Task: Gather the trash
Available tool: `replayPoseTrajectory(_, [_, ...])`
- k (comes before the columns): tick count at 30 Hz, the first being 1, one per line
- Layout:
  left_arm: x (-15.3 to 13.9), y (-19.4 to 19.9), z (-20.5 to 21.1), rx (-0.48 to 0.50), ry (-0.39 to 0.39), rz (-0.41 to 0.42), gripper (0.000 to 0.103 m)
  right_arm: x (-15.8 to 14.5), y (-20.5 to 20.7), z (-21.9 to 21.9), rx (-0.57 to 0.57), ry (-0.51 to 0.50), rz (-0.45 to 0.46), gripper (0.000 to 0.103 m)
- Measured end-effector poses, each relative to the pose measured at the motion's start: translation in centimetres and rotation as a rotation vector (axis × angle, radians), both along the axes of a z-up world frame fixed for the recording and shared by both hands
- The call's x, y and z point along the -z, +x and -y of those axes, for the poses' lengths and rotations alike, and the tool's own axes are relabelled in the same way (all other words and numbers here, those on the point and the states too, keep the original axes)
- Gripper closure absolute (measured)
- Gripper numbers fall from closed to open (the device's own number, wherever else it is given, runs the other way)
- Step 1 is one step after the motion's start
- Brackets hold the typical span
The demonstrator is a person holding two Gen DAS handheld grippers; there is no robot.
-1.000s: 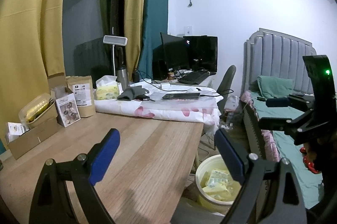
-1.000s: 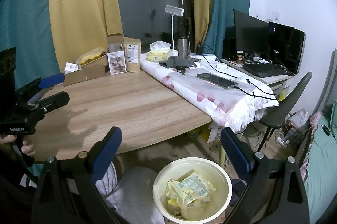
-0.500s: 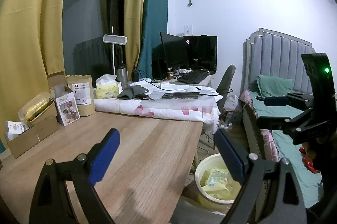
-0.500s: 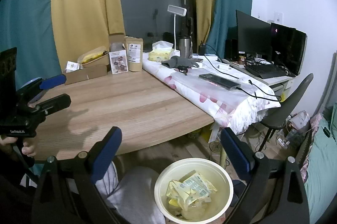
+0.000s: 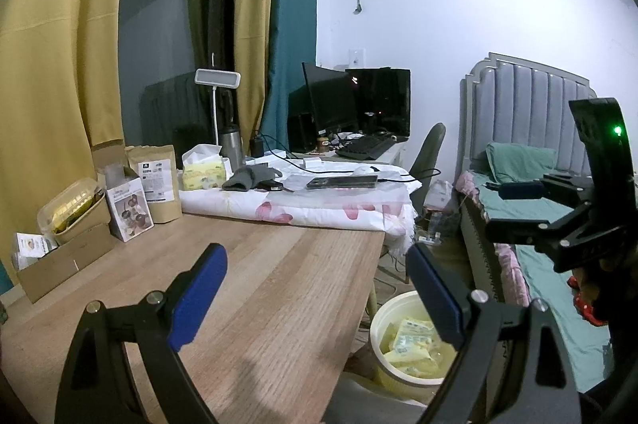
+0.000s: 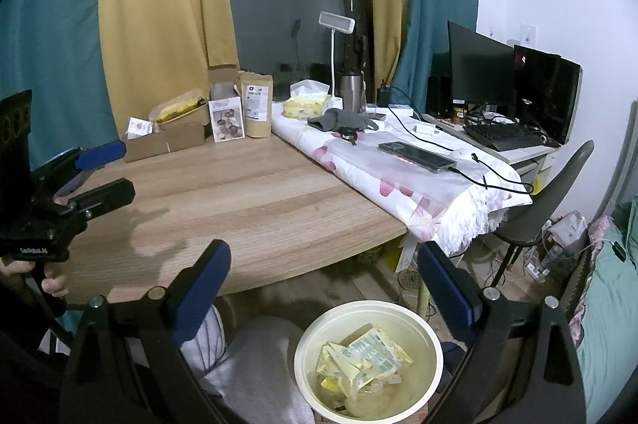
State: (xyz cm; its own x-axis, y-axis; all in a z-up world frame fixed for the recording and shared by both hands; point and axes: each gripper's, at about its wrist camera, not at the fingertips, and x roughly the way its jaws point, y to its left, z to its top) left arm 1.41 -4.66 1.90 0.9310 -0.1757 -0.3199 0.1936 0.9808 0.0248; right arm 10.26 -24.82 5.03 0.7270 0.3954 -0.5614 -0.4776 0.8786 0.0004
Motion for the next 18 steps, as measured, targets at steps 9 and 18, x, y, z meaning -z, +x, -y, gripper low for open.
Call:
replayPoseTrajectory(9, [-0.10,0.00,-0.18,0.007,0.003,0.002,0.011,-0.14,-0.03,0.19,-0.004,0.001,0.003,0.009])
replayPoseTrajectory(18, [0.08,0.16,-0.43,0.026,0.008,-0.001,0.011,-0.06,0.07,0.40,-0.006,-0.007,0.002,0.009])
